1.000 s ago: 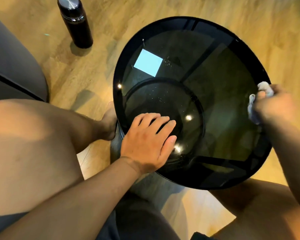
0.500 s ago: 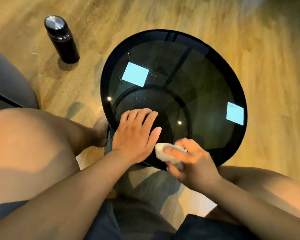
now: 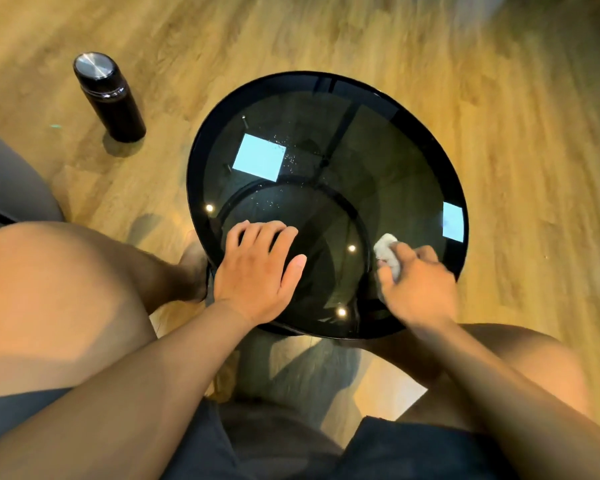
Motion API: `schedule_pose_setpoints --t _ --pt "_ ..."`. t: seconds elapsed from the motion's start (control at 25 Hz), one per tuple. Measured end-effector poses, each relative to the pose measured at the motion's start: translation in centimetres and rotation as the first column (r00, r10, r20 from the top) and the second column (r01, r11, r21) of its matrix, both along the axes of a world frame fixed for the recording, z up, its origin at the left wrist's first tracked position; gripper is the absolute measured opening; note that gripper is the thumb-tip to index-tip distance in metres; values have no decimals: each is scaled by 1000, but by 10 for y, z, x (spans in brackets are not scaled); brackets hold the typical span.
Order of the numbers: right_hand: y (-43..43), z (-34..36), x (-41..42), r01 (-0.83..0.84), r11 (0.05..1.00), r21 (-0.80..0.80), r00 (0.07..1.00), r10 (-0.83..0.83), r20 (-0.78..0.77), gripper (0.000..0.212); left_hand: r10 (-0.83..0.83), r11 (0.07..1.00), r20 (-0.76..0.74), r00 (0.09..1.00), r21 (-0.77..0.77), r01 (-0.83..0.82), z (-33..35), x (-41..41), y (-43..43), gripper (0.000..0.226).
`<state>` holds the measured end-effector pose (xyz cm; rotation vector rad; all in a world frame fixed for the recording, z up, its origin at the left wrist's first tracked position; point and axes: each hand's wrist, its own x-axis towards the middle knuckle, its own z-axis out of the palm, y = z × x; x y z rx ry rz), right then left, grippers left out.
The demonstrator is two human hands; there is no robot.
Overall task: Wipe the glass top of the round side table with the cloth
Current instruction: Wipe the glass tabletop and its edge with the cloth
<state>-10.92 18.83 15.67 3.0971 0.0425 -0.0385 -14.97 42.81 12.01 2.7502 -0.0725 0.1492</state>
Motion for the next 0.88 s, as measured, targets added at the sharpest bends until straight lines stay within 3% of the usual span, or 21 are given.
schedule_pose_setpoints --t 0.08,0.2,0.32,0.4,0.52,0.64,0.76,0.88 --pt "43 -1 -33 -86 992 95 996 85 19 35 -8 1000 -8 1000 19 8 3 -1 -1 46" --pt "97 -2 -68 -333 913 234 939 343 -1 39 15 999 -34 999 52 -13 9 -4 -2 50" --pt "56 3 -60 -443 828 343 867 494 -72 41 40 998 -25 999 53 -38 18 -8 -4 52" --pt "-15 3 -46 -361 901 242 902 403 -154 39 61 997 9 998 50 -62 24 -10 -4 52" --pt "-112 13 -22 -47 991 124 986 66 -155 44 195 981 56 979 -14 -195 25 -8 10 51" --pt "-96 7 -31 139 986 96 986 -129 -105 37 293 951 67 954 -126 -283 14 -3 26 49" --pt "-10 -3 -72 62 986 157 998 -59 -22 37 273 937 17 962 -234 -261 5 -1 30 48" --pt "78 2 -109 -253 938 239 957 278 -77 40 213 947 20 977 -251 -201 2 1 31 49"
